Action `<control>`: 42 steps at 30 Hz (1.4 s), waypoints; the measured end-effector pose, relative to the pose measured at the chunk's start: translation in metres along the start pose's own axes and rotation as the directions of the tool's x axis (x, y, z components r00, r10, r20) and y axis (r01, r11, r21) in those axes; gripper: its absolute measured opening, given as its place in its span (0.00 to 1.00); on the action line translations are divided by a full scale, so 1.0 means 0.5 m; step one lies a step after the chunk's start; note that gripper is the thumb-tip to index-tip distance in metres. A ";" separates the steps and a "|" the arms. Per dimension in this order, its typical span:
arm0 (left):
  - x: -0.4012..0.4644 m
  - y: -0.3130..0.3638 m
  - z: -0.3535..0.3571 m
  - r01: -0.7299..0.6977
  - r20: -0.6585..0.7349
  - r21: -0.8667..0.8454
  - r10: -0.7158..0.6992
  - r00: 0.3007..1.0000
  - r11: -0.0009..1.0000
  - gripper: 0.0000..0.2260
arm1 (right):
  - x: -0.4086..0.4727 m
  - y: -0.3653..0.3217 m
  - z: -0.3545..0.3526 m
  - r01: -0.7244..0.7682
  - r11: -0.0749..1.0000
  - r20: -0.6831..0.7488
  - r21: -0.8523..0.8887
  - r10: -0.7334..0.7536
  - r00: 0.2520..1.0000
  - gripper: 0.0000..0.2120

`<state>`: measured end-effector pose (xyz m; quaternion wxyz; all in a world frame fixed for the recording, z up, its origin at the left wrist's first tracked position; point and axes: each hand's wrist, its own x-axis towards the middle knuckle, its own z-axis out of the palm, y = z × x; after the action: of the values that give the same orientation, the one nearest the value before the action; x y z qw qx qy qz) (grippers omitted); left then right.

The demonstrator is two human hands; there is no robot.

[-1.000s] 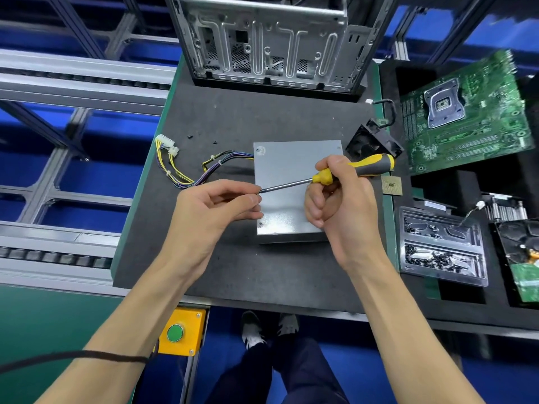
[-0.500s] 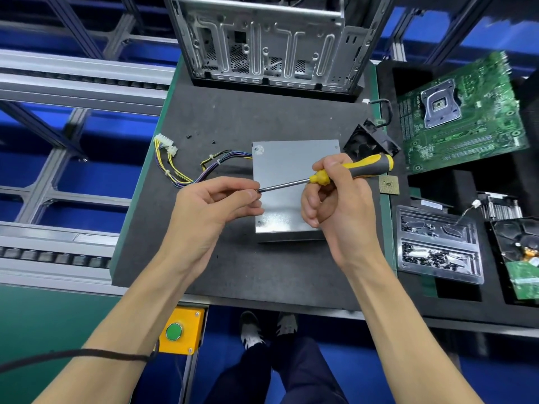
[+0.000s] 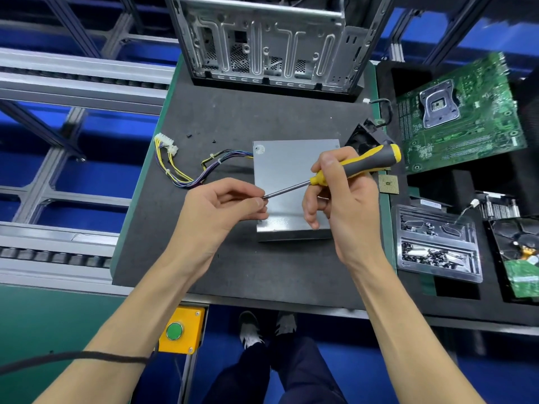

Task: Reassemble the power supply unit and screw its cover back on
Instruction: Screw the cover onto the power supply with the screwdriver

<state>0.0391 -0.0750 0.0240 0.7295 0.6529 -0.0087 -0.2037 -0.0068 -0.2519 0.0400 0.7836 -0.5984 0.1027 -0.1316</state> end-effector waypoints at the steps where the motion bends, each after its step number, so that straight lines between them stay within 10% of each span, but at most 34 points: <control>1: 0.000 -0.002 -0.001 -0.012 0.014 0.026 0.011 1.000 1.000 0.08 | 0.001 -0.003 0.000 0.014 1.000 -0.001 -0.018 -0.014 1.000 0.10; 13: -0.016 -0.029 -0.042 -0.126 0.146 0.379 0.075 0.986 0.917 0.15 | -0.009 -0.021 0.028 0.157 0.905 0.162 -0.395 -0.100 0.982 0.10; 23: 0.035 -0.059 -0.065 -0.405 0.416 0.730 0.111 0.902 0.551 0.50 | -0.002 -0.009 0.021 0.119 0.906 0.123 -0.406 -0.075 0.990 0.12; 42: 0.088 -0.076 -0.081 -0.523 0.464 0.539 0.285 0.839 0.660 0.40 | 0.041 0.015 0.027 0.081 0.947 0.128 -0.311 -0.043 0.991 0.14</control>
<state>0.0797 -0.0526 -0.0291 0.4721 0.7986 -0.3509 -0.1269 0.0175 -0.2446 0.0362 0.6782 -0.7255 0.0567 -0.1020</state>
